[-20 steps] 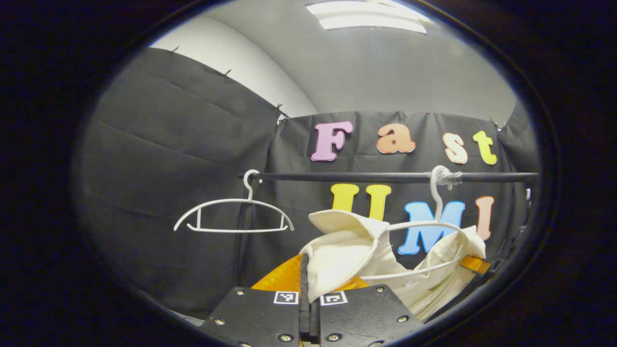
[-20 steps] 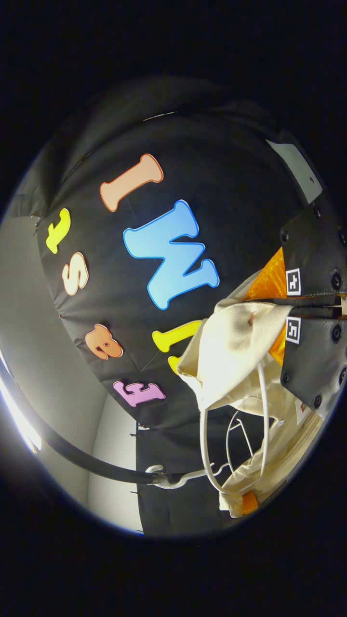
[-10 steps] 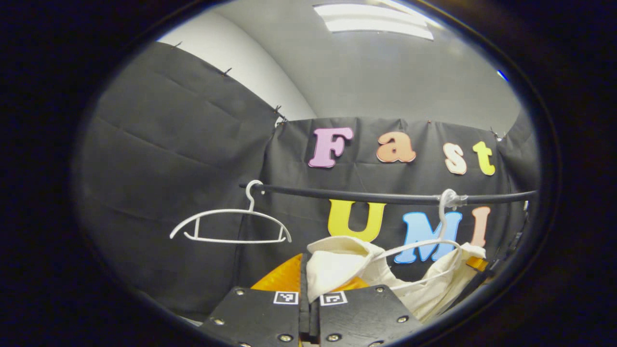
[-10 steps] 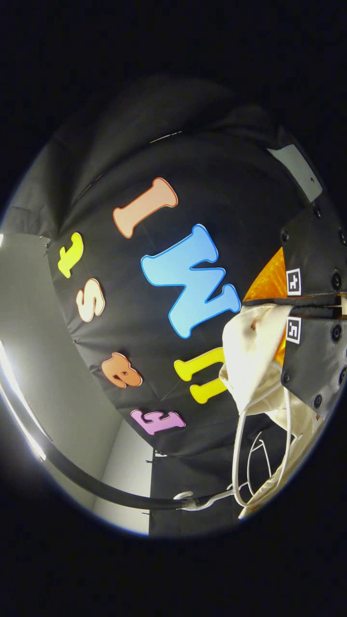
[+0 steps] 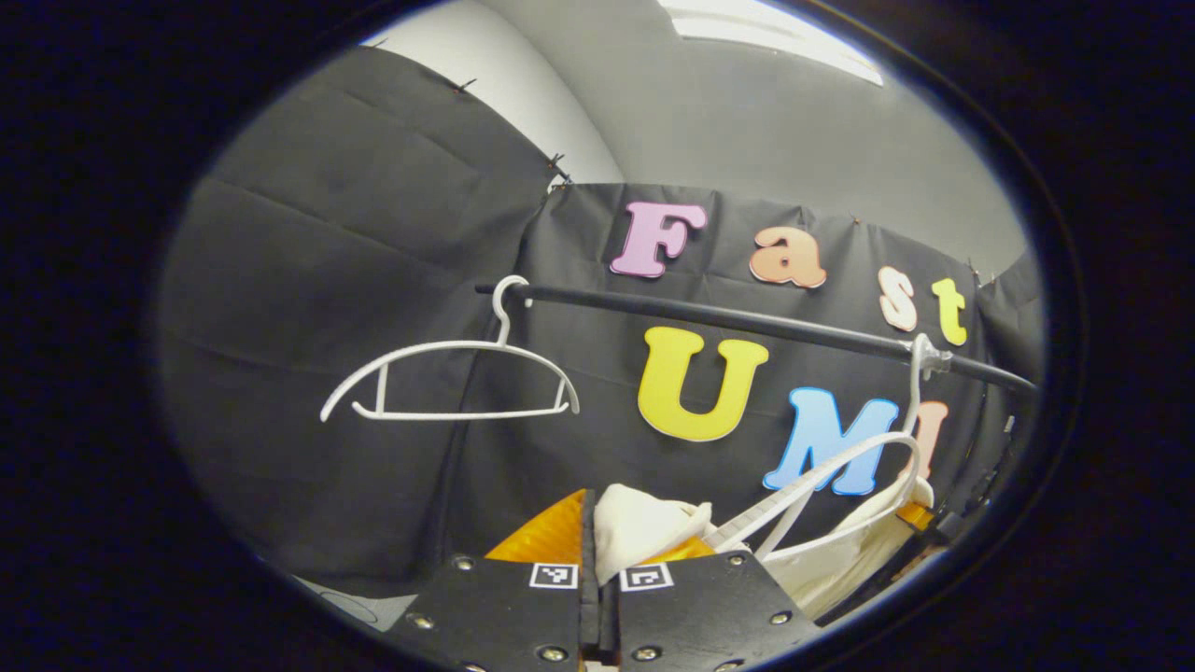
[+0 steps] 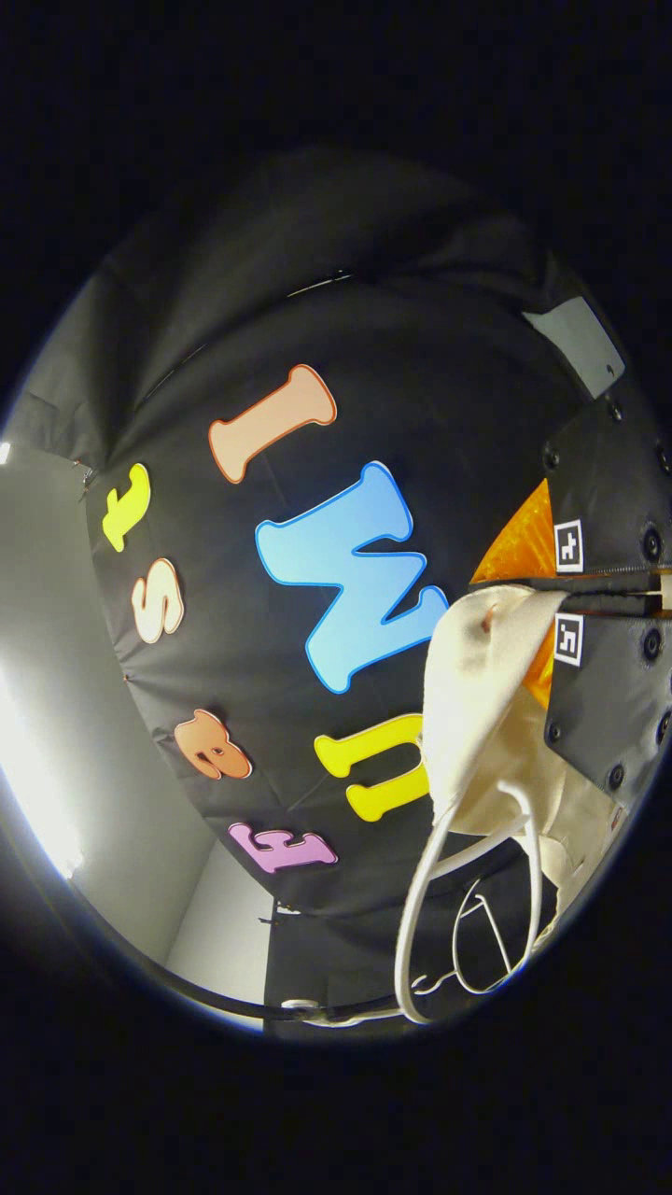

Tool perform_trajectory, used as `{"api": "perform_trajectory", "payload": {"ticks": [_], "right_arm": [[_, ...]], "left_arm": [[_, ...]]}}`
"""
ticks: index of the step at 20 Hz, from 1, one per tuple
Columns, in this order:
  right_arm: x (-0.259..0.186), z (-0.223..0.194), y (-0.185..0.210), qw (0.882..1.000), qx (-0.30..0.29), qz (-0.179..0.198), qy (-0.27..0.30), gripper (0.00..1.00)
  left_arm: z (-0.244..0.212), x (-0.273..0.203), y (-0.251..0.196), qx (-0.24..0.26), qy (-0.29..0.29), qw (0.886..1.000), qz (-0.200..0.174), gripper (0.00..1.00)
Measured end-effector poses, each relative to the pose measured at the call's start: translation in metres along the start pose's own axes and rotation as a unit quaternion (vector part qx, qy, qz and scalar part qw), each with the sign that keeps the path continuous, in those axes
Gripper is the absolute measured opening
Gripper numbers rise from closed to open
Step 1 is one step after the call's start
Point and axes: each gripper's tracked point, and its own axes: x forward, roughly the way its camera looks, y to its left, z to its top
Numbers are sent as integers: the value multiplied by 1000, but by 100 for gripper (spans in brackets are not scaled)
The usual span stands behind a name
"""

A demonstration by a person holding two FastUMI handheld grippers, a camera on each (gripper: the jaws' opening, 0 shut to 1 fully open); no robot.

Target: Grasp the clothes on the hanger with both hands and then place them into the laundry hamper below.

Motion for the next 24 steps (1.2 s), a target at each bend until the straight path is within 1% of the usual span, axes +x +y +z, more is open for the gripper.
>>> {"api": "perform_trajectory", "payload": {"ticks": [2,4,6,8,10,11,12,13,17,19,21,24], "right_arm": [[3,-9,-4,1000,-7,-5,8,2],[7,-7,-9,1000,-3,-10,6,2],[10,-9,-17,1000,-1,-21,4,2],[7,-22,-23,1000,-1,-26,18,2],[2,-29,-30,999,-2,-30,27,2],[-2,-33,-29,999,-1,-27,30,5],[-7,-37,-29,999,-5,-26,35,2],[-13,-40,-30,999,-10,-26,37,2],[-51,-42,-25,998,-31,-17,43,2],[-77,-41,-25,998,-35,-21,44,2],[-106,-40,-22,998,-34,-26,44,2],[-153,-38,-18,997,-54,-44,45,2]], "left_arm": [[-9,2,9,-3,10,1000,7,1],[-21,-6,16,-15,29,999,7,2],[-31,-5,18,-22,37,999,12,1],[-41,-4,16,-27,40,999,13,2],[-52,-7,18,-19,47,999,14,2],[-57,-10,15,-14,49,999,12,1],[-62,-17,12,-10,52,999,11,1],[-69,-25,12,-8,56,998,12,1],[-86,-62,23,-21,68,997,5,1],[-102,-82,37,-17,85,996,-2,2],[-109,-104,48,-11,94,995,-16,1],[-105,-128,61,1,113,993,-47,1]]}}
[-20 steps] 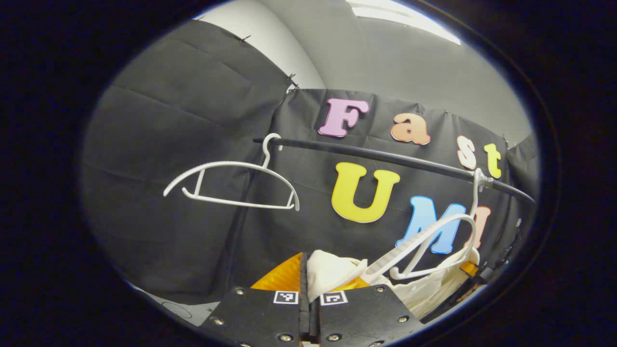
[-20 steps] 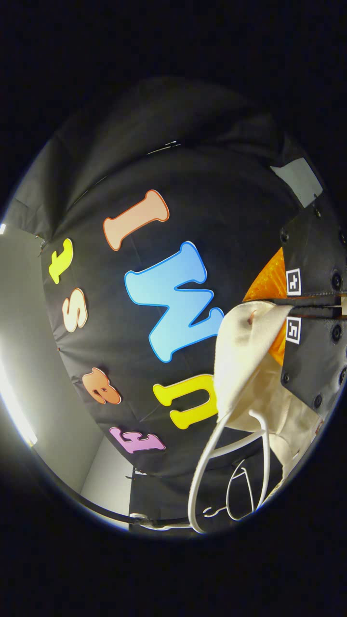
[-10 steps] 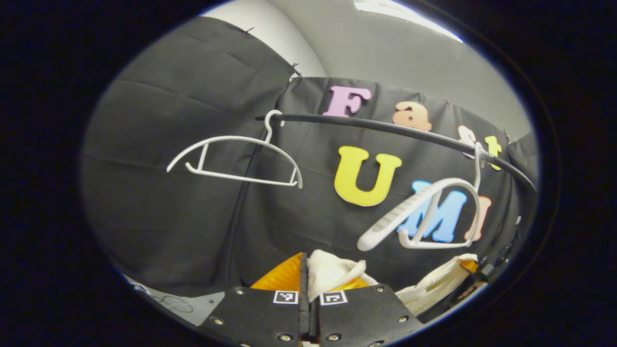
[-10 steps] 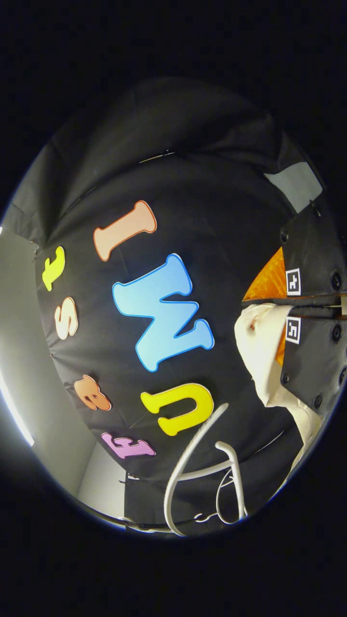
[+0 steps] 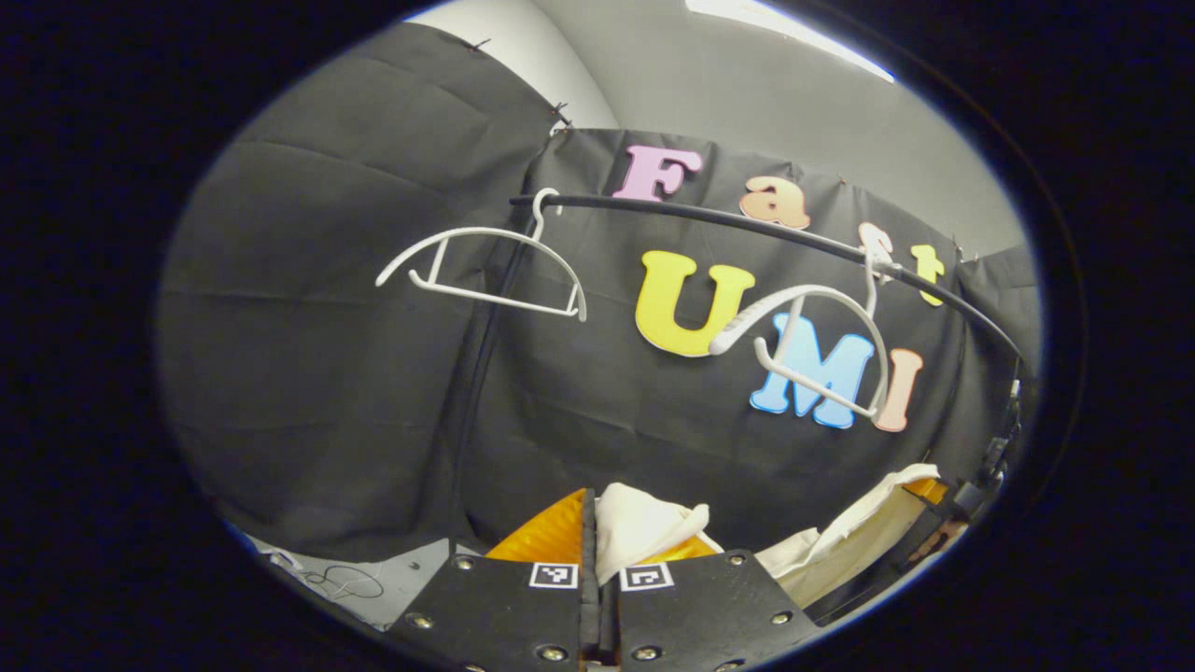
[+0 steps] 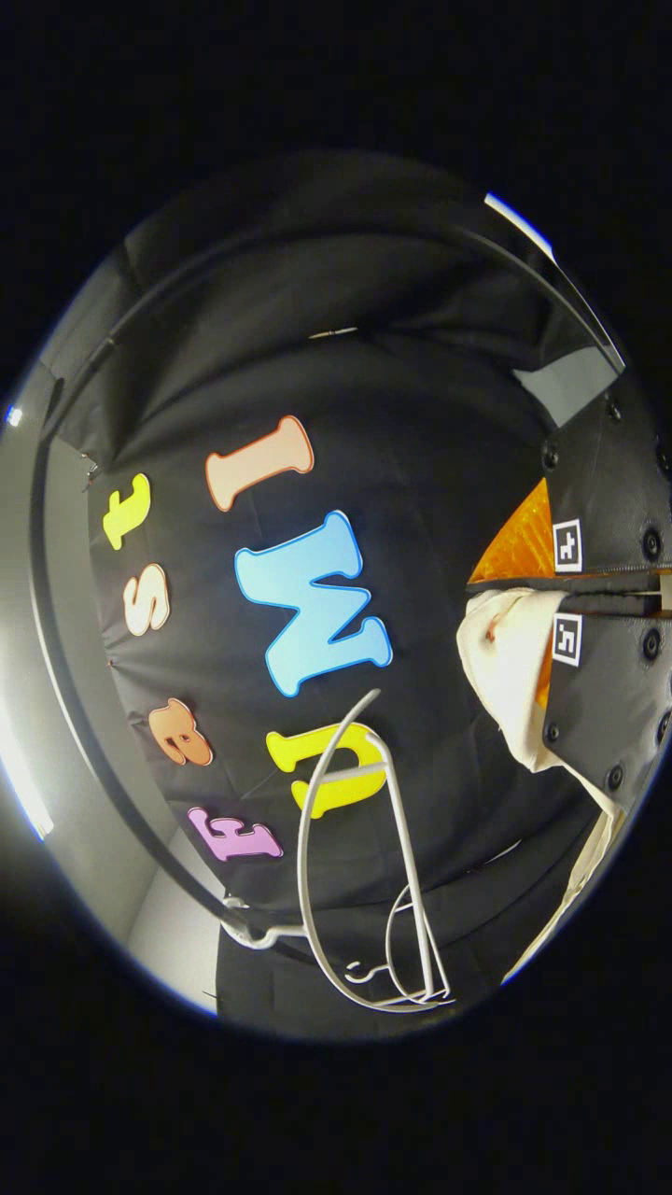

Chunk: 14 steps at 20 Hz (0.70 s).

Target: Grasp the clothes on the hanger with both hands and then place them into the laundry hamper below.

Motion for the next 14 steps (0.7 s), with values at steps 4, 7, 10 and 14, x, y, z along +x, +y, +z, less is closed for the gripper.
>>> {"api": "perform_trajectory", "payload": {"ticks": [4,7,10,14], "right_arm": [[-62,1,12,1000,-15,-20,-3,2],[-102,-1,35,999,-27,-21,-11,2],[-141,-5,71,999,-31,-8,-8,2],[-185,-24,121,999,-42,20,6,2]], "left_arm": [[6,-32,3,23,12,999,-48,1],[12,-51,5,33,15,996,-83,1],[12,-75,5,33,19,992,-121,0],[2,-95,10,38,29,987,-156,1]]}}
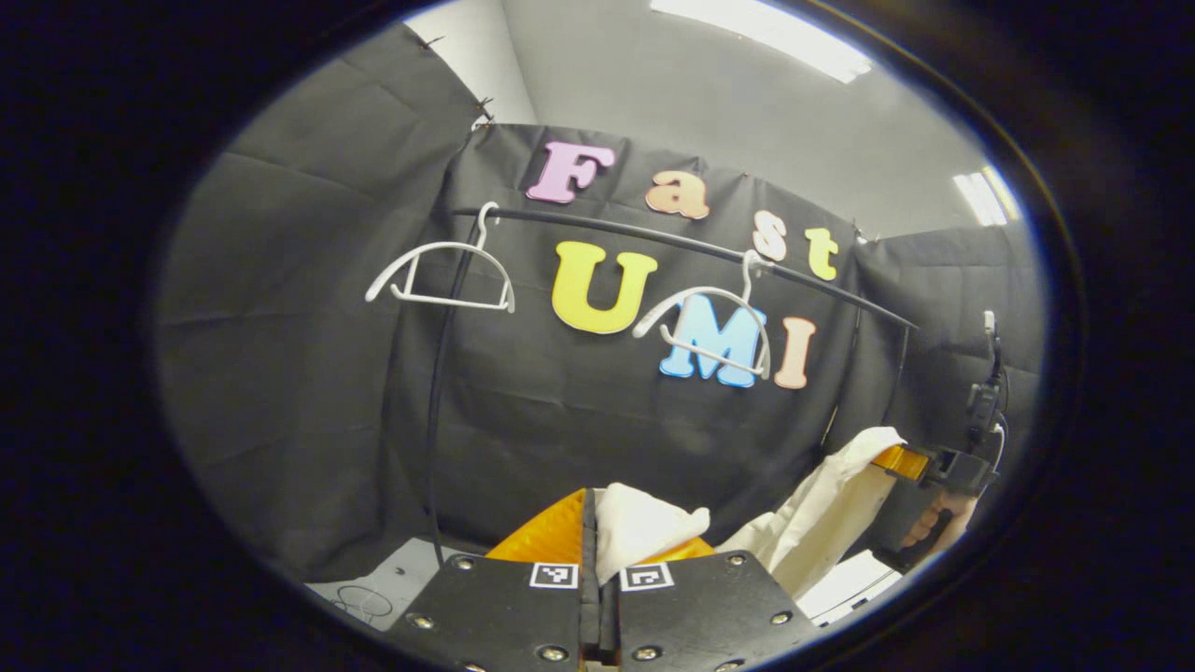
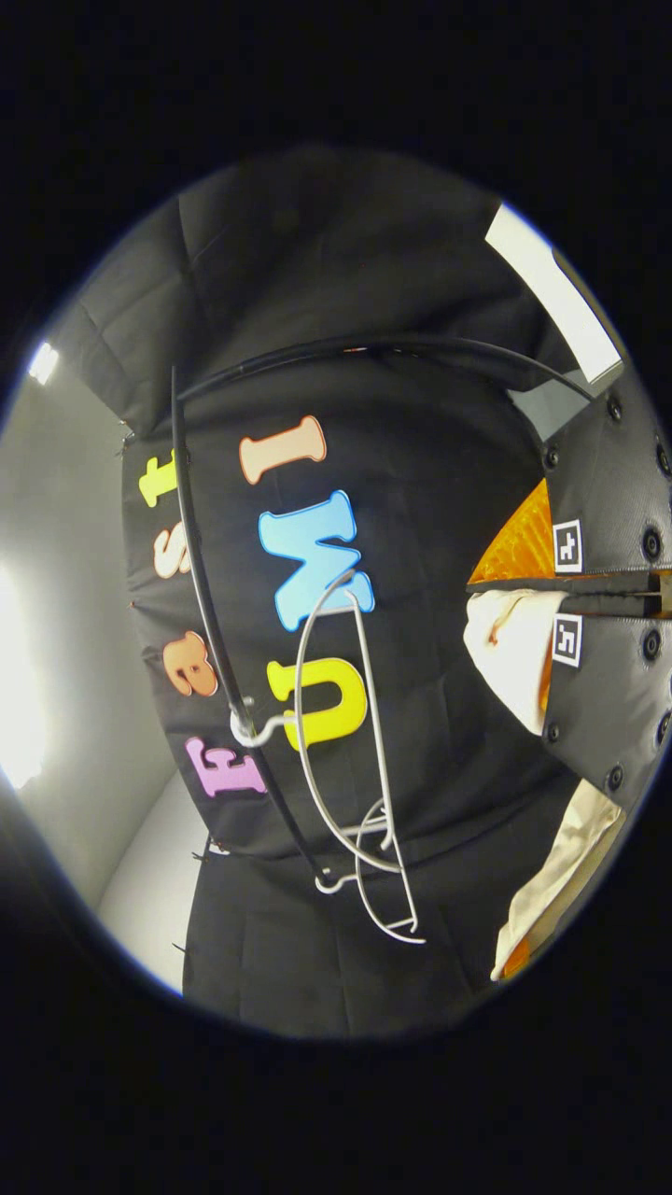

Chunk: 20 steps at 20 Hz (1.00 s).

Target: Grasp the clothes on the hanger with both hands and then place them into the laundry hamper below.

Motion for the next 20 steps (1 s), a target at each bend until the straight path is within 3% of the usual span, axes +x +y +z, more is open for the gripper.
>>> {"api": "perform_trajectory", "payload": {"ticks": [5,10,20], "right_arm": [[-33,-43,59,998,-5,44,44,2],[-50,-100,94,992,-14,65,108,0],[-64,-230,93,967,-33,45,249,4]], "left_arm": [[-19,-19,13,4,16,1000,-21,1],[-55,-34,30,10,54,998,-17,0],[-184,-37,75,2,173,985,15,0]]}}
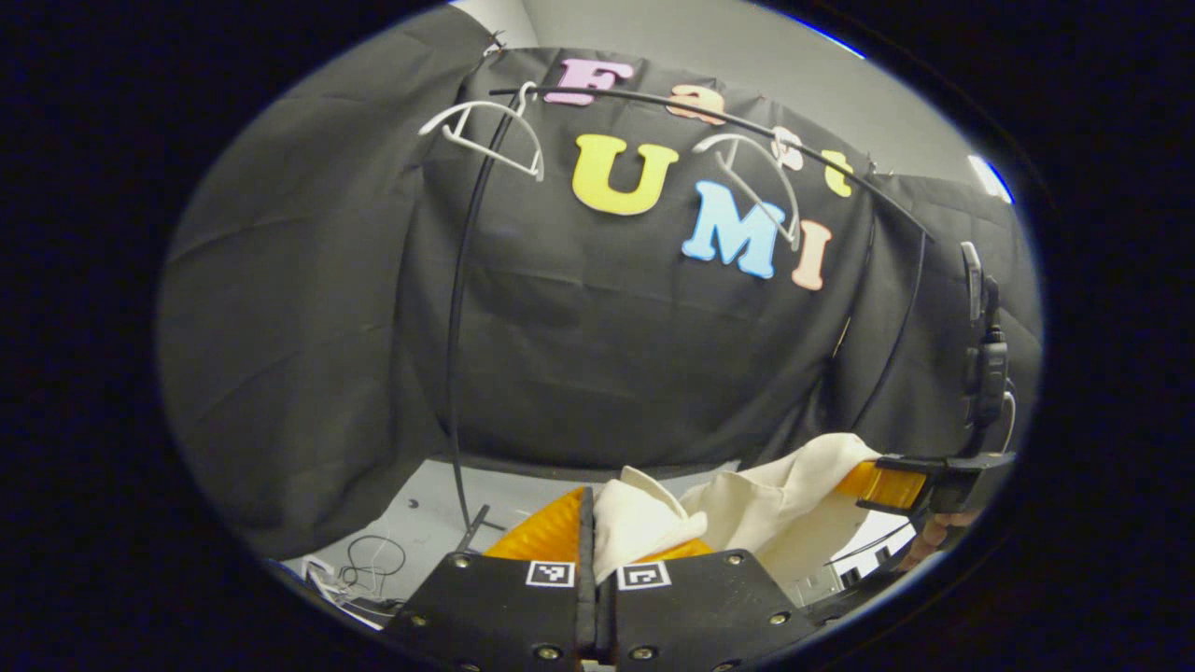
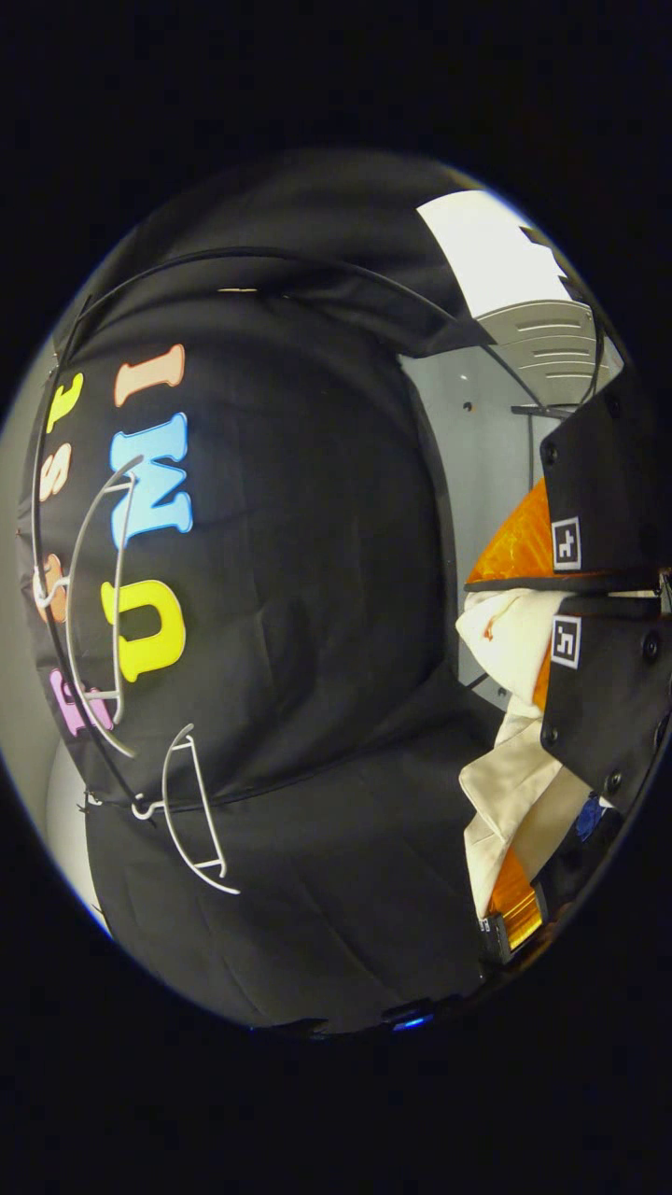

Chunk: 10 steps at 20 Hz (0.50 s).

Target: Grasp the clothes on the hanger with both hands and then place them into the laundry hamper below.

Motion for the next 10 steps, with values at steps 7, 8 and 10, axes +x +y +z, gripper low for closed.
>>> {"api": "perform_trajectory", "payload": {"ticks": [7,8,10], "right_arm": [[28,-61,-21,997,-5,-29,73,5],[31,-68,-26,996,-3,-34,81,5],[33,-81,-30,994,4,-38,99,5]], "left_arm": [[-64,42,10,22,82,996,11,2],[-65,47,8,22,90,996,11,3],[-72,59,5,25,103,994,11,2]]}}
